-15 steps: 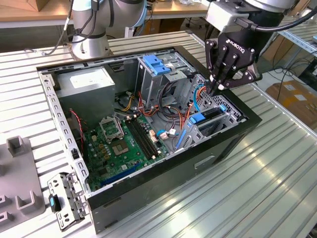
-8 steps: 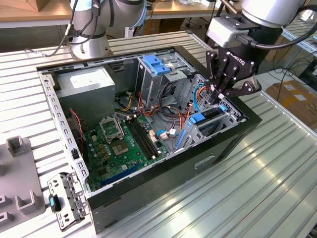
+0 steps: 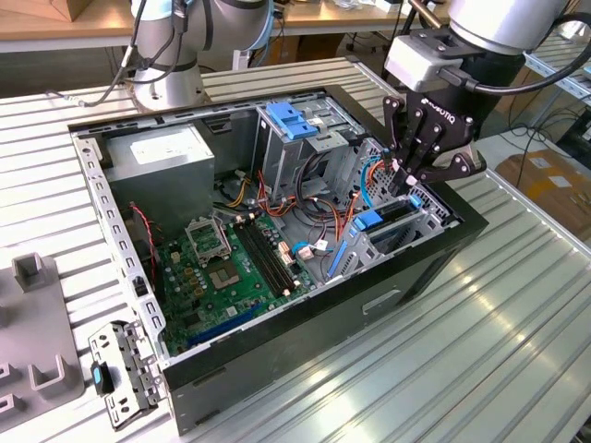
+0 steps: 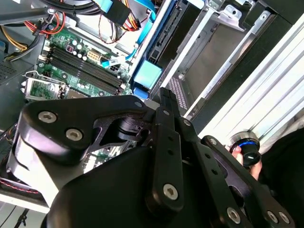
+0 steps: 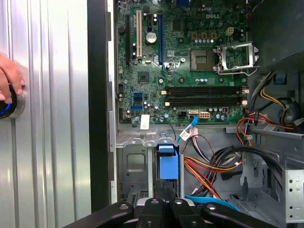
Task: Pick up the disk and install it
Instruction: 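Insert the first disk wire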
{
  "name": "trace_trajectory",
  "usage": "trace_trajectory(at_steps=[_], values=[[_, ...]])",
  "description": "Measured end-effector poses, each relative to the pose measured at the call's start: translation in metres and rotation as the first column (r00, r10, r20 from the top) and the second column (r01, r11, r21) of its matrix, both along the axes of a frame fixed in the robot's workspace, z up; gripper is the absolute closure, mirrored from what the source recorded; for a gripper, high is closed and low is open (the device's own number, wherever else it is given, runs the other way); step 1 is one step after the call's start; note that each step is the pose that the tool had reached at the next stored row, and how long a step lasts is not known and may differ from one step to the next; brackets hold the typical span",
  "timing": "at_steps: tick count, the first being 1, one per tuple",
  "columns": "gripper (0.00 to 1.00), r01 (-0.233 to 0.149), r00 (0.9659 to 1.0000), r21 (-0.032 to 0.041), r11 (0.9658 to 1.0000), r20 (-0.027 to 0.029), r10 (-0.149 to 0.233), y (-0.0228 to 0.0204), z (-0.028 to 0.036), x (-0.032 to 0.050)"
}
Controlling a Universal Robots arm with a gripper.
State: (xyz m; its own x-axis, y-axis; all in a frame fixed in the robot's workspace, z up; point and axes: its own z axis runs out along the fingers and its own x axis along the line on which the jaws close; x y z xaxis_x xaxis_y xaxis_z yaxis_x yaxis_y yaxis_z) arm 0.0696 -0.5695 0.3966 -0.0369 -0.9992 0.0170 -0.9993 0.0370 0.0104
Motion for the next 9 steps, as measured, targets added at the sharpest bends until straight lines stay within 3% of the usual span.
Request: trace_trajectory(at_steps=[9], values=[[0.89, 0.0, 1.0, 0.0, 1.0, 0.0002, 0.0, 0.0, 0.0, 0.0033]])
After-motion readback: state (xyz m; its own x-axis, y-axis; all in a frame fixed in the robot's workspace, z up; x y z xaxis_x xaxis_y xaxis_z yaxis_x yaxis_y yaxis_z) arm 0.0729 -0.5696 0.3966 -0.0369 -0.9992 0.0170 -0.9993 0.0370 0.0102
